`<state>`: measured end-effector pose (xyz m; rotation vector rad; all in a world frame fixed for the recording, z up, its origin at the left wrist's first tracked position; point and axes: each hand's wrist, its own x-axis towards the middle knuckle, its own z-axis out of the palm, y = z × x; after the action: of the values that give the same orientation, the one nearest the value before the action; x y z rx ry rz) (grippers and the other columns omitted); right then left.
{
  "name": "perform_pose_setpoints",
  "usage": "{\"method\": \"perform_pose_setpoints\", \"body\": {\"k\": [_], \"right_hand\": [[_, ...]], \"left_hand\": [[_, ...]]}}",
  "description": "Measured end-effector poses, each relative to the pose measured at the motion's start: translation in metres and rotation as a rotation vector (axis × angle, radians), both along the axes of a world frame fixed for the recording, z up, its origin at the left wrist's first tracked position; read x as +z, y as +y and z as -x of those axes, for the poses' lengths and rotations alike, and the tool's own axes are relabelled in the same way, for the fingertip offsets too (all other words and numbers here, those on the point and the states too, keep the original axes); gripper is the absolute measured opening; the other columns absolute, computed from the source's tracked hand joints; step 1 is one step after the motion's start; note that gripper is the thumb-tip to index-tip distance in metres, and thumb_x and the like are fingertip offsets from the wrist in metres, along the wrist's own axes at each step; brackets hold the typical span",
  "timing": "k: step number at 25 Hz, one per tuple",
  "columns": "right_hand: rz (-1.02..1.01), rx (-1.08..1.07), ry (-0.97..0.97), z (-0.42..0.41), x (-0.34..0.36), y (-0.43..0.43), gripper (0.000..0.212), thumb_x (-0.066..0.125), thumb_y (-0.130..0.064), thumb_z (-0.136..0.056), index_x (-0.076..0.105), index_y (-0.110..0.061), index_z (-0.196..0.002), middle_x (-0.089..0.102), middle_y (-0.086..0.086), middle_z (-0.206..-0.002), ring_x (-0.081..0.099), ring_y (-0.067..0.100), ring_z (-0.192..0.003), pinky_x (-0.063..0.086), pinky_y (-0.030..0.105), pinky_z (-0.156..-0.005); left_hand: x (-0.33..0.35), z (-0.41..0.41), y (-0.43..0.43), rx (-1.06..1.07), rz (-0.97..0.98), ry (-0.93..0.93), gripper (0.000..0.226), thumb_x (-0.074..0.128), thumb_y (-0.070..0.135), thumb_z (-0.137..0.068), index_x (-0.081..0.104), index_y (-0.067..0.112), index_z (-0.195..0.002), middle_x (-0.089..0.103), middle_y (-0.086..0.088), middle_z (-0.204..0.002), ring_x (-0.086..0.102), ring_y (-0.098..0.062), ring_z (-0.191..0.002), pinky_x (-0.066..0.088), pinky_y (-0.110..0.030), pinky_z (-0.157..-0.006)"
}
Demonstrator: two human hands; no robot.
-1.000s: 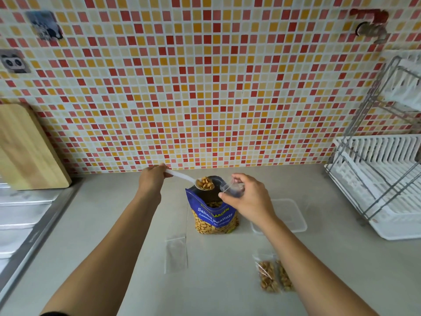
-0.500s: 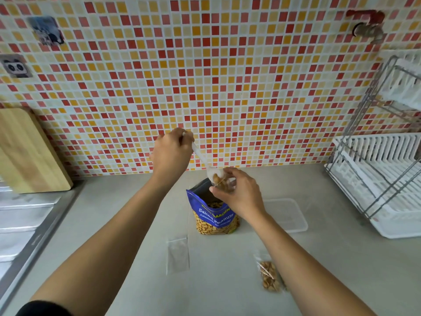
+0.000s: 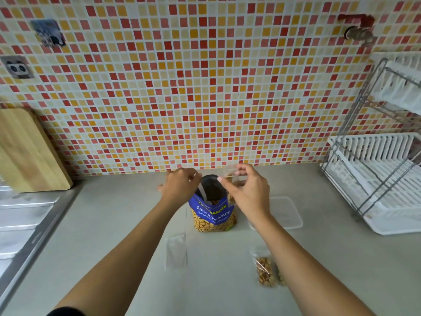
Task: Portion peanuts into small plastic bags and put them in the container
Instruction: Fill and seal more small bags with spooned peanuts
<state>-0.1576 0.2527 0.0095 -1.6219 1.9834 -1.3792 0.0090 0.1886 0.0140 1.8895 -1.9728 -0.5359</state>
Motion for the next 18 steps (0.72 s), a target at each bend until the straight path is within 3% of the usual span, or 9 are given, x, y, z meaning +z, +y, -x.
{"method": "perform_pose_setpoints", "body": {"k": [3, 6, 8, 11, 14, 16, 18], "right_hand": [[0.016, -0.004, -0.070, 0.005, 0.009, 0.006, 0.053, 0.072, -0.058, -0.066, 0.060, -0.023, -0.103, 0.063, -0.013, -0.091, 0.063, 0.010, -0.080, 0.053, 0.025, -0.069], [0.020, -0.009, -0.234, 0.013, 0.015, 0.009, 0.045, 0.075, -0.055, -0.066, 0.060, -0.024, -0.095, 0.063, -0.015, -0.085, 0.065, 0.011, -0.079, 0.050, 0.020, -0.065], [0.033, -0.009, -0.310, 0.015, 0.018, 0.011, 0.047, 0.076, -0.055, -0.064, 0.062, -0.023, -0.096, 0.065, -0.013, -0.085, 0.066, 0.013, -0.080, 0.053, 0.025, -0.069], [0.005, 0.041, -0.375, 0.017, 0.027, 0.014, 0.051, 0.076, -0.056, -0.063, 0.061, -0.022, -0.098, 0.065, -0.010, -0.092, 0.065, 0.012, -0.085, 0.054, 0.029, -0.075], [-0.102, 0.162, -0.544, 0.030, 0.034, 0.020, 0.036, 0.076, -0.050, -0.068, 0.060, -0.028, -0.092, 0.066, -0.006, -0.096, 0.065, 0.013, -0.090, 0.056, 0.034, -0.079], [-0.153, 0.250, -0.627, 0.042, 0.037, 0.024, 0.016, 0.071, -0.036, -0.079, 0.060, -0.027, -0.087, 0.069, 0.002, -0.097, 0.067, 0.019, -0.089, 0.057, 0.038, -0.080], [-0.178, 0.299, -0.592, 0.054, 0.040, 0.026, 0.005, 0.067, -0.024, -0.084, 0.062, -0.025, -0.084, 0.070, 0.004, -0.094, 0.065, 0.019, -0.087, 0.055, 0.035, -0.078]], "left_hand": [[0.001, 0.000, 0.015, 0.023, 0.053, -0.074, 0.037, 0.055, 0.046, -0.089, 0.056, 0.032, -0.123, 0.048, 0.002, -0.136, 0.038, -0.025, -0.129, 0.035, -0.055, -0.101], [0.008, 0.000, 0.035, -0.158, 0.290, 0.160, 0.032, 0.059, 0.022, -0.090, 0.062, 0.018, -0.121, 0.060, -0.003, -0.126, 0.052, -0.021, -0.117, 0.044, -0.032, -0.094], [0.014, 0.010, 0.052, -0.307, 0.129, 0.356, 0.033, 0.061, 0.018, -0.088, 0.063, 0.015, -0.121, 0.067, 0.000, -0.117, 0.061, -0.013, -0.104, 0.048, -0.021, -0.086], [0.013, 0.029, 0.067, -0.370, -0.149, 0.664, 0.046, 0.069, 0.024, -0.083, 0.059, 0.010, -0.126, 0.068, 0.001, -0.115, 0.065, -0.010, -0.103, 0.053, -0.025, -0.090], [0.008, 0.042, 0.073, -0.258, -0.196, 0.927, 0.030, 0.062, 0.008, -0.087, 0.062, 0.000, -0.117, 0.072, -0.009, -0.101, 0.071, -0.012, -0.088, 0.057, -0.022, -0.079], [0.006, 0.047, 0.077, -0.214, -0.231, 0.996, 0.025, 0.057, 0.005, -0.090, 0.063, -0.003, -0.113, 0.071, -0.013, -0.098, 0.070, -0.016, -0.084, 0.057, -0.021, -0.073], [0.006, 0.050, 0.082, -0.219, -0.239, 1.017, 0.023, 0.057, 0.008, -0.091, 0.064, 0.001, -0.112, 0.070, -0.011, -0.097, 0.069, -0.015, -0.084, 0.055, -0.021, -0.071]]}}
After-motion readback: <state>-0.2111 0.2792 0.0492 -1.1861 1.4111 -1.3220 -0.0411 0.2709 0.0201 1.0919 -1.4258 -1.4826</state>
